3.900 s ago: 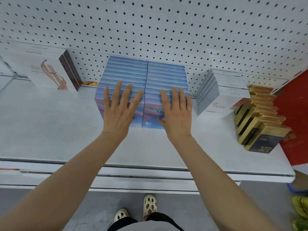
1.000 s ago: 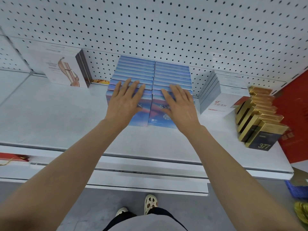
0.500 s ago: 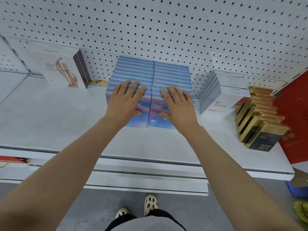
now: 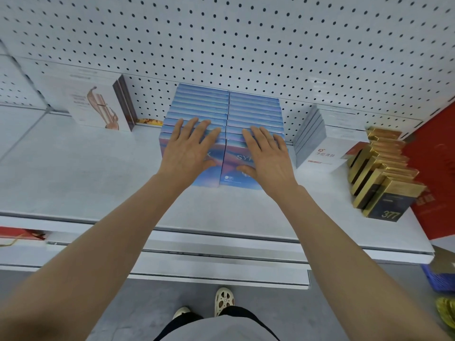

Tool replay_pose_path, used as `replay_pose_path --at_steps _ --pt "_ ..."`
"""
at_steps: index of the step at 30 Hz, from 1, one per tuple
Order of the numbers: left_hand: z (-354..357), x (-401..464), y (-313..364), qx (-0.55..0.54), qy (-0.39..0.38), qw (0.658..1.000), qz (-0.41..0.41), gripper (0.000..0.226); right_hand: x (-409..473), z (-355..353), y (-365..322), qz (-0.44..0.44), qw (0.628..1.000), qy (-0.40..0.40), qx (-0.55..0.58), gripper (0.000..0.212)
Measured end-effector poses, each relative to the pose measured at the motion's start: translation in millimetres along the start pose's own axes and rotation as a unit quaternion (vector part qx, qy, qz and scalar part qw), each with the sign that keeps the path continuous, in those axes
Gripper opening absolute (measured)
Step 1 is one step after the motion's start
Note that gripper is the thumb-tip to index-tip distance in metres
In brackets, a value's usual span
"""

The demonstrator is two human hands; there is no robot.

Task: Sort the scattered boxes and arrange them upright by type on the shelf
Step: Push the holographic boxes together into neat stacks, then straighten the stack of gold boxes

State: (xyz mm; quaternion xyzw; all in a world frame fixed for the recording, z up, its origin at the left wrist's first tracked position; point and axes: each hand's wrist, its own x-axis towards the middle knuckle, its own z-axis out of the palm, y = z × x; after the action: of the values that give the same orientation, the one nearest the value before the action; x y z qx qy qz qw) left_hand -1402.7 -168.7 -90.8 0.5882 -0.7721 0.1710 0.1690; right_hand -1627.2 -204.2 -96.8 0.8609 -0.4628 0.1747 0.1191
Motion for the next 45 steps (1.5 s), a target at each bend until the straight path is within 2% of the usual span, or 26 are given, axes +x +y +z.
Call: replay_pose_path --at_steps 4,9,13,19,21,24,29,32,35,40,43,45 --pt "-3 -1 9 -0.026 0.04 0.999 0.0 0.07 -8 -10 2 0.01 1.0 -0.002 0.007 0.085" --pt "-5 -5 42 -0.064 0.142 0.987 0.044 0.035 -36 -30 20 0.035 0.998 0.044 0.005 0.073" --pt "-8 -5 86 -0.126 0.145 0.98 0.06 0.028 -73 -45 50 0.078 0.996 0.045 0.005 0.07" --pt "11 9 180 -0.212 0.051 0.975 0.047 0.038 -129 -59 137 0.165 0.985 0.053 -0.001 0.073" --pt "23 23 221 -0.237 0.017 0.97 0.042 0.04 -146 -64 178 0.188 0.982 0.032 -0.009 0.077" --pt "40 46 288 -0.3 -0.049 0.953 0.012 0.045 -168 -72 246 0.218 0.975 -0.042 -0.033 0.087" --pt "70 91 376 -0.344 -0.223 0.907 -0.098 0.085 -183 -70 324 0.224 0.958 -0.179 0.008 0.111" --pt "85 113 404 -0.347 -0.269 0.891 -0.12 0.106 -184 -61 336 0.205 0.955 -0.207 0.058 0.115" --pt "100 126 420 -0.368 -0.226 0.892 -0.132 0.106 -183 -54 345 0.191 0.963 -0.172 0.08 0.111" --pt "121 140 432 -0.364 -0.089 0.911 -0.174 0.074 -176 -33 357 0.182 0.975 -0.061 0.113 0.091" --pt "132 146 434 -0.392 -0.071 0.897 -0.194 0.083 -175 -22 366 0.145 0.981 -0.027 0.124 0.086" --pt "133 144 437 -0.423 -0.071 0.883 -0.189 0.093 -175 -25 372 0.126 0.981 -0.039 0.145 0.088"
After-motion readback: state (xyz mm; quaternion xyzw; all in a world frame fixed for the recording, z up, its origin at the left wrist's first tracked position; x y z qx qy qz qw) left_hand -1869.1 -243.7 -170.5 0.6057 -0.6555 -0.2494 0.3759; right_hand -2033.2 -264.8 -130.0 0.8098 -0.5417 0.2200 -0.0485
